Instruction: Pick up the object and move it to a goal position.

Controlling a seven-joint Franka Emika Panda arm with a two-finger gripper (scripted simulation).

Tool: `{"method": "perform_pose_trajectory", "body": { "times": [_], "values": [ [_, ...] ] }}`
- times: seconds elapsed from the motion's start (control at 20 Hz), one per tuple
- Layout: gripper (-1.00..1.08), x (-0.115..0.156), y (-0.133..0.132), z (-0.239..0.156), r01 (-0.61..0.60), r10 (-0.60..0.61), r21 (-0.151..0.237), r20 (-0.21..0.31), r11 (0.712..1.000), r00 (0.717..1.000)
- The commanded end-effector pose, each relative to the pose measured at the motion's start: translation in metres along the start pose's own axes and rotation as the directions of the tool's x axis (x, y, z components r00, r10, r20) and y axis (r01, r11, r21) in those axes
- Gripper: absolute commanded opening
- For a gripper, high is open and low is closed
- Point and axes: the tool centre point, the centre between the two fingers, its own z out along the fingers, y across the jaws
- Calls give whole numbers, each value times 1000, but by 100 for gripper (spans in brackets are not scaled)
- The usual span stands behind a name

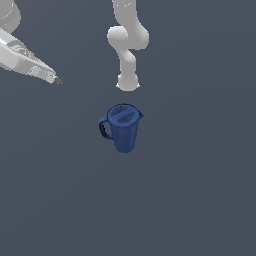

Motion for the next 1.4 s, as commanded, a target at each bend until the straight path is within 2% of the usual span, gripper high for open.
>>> {"method": "perform_pose_trajectory", "body": {
  "times": [0.0,0.15,0.4,0.8,1.05,1.35],
  "values": [
    [28,22,14,25,-69,70,-16,54,997,996],
    [28,46,32,57,-151,156,-50,112,987,981],
    [28,78,64,112,-267,287,-124,183,956,940],
    [28,104,103,172,-373,420,-223,229,901,878],
    [28,110,115,189,-400,457,-255,237,881,857],
    [28,110,116,191,-402,461,-259,237,879,855]
  ]
}}
